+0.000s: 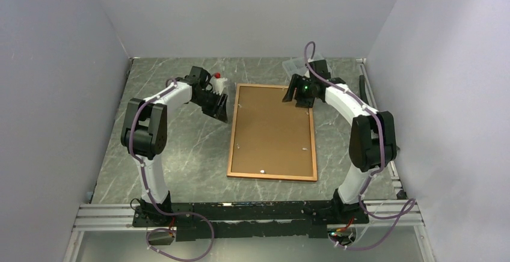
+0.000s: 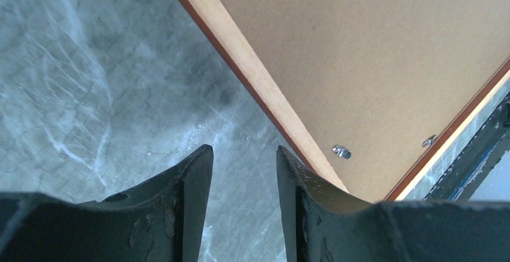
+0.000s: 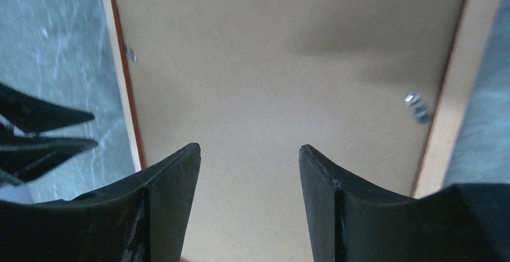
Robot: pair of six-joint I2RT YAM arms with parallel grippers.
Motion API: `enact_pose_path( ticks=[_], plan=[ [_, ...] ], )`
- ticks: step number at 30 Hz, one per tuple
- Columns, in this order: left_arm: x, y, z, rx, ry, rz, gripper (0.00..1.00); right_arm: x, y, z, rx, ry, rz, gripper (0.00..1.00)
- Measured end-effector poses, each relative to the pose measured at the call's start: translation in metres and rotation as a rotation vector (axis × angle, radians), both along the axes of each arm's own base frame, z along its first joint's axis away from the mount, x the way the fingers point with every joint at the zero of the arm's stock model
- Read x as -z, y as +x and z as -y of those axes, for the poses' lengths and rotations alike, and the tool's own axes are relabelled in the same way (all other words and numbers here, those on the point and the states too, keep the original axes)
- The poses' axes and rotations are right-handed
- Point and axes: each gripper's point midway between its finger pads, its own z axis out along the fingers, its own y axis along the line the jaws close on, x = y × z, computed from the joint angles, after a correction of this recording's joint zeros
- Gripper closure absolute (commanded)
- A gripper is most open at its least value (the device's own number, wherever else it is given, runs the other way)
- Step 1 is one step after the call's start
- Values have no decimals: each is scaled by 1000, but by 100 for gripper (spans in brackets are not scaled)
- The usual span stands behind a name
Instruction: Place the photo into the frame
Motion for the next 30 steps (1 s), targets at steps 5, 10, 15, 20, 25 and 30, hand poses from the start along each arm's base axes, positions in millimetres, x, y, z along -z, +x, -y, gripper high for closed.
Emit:
enact_pose_path(
  ticks=[5,10,15,20,25,30],
  plan=[
    [-12,9,6,-4,-29,18,49,-15,56,17,80,26,90,37],
    [-9,9,7,-9,-41,1,49,-8,108,10,87,40,149,38],
    [4,7,8,-12,-41,-41,50,26,120,4,85,45,103,41],
    [4,6,11,-11,-55,-51,50,45,124,-2,79,61,73,42],
    [3,5,12,-13,-66,-59,51,45,127,-7,72,89,73,44],
    [4,5,12,-14,-65,-61,51,39,133,-13,61,120,96,46]
  ],
)
